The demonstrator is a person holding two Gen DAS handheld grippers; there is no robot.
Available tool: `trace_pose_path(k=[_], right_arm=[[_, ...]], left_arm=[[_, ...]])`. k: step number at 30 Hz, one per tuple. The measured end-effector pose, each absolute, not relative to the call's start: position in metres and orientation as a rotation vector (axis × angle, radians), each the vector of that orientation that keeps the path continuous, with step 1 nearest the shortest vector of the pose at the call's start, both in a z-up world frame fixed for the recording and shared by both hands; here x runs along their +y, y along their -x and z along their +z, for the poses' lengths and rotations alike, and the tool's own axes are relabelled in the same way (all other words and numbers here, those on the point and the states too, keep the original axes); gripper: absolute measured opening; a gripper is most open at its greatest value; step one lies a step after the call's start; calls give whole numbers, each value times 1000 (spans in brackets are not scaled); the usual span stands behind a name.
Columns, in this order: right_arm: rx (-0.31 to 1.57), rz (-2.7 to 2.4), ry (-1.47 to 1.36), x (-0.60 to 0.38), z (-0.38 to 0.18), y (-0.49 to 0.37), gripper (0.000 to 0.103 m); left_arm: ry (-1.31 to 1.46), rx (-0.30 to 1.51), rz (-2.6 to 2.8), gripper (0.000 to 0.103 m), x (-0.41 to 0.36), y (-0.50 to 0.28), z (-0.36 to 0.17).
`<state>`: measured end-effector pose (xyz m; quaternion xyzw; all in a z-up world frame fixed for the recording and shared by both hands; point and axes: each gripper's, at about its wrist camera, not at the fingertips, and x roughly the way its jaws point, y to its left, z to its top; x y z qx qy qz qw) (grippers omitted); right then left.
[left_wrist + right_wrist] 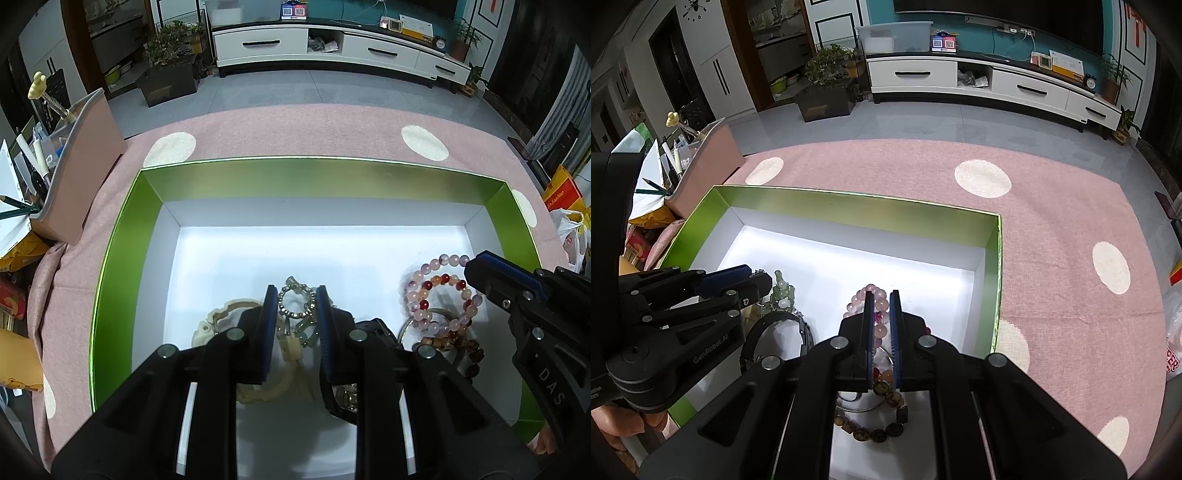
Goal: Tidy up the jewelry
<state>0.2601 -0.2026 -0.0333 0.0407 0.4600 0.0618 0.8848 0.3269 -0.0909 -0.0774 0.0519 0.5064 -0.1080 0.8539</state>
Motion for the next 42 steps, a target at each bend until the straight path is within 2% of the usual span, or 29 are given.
trace_pose_path(k=[30,33,35,36,42], right_arm=[[957,123,-80,-204,-33,-259,7],[955,123,-79,-205,-33,-258,7],[953,123,-82,-205,-33,-258,8],[949,124,-84,-205,-32,-258,9],[909,130,-56,-202,-20,-249,10]], left_arm=[[-115,1064,-231,23,-91,-326,-75],[-111,1064,-233,27,-90,-325,-74],[-107,1062,-233,45,-90,-325,-73],[-102,1056,-233,49,-89,-324,-71],[-101,1041,-228,57,-87,-321,-67]])
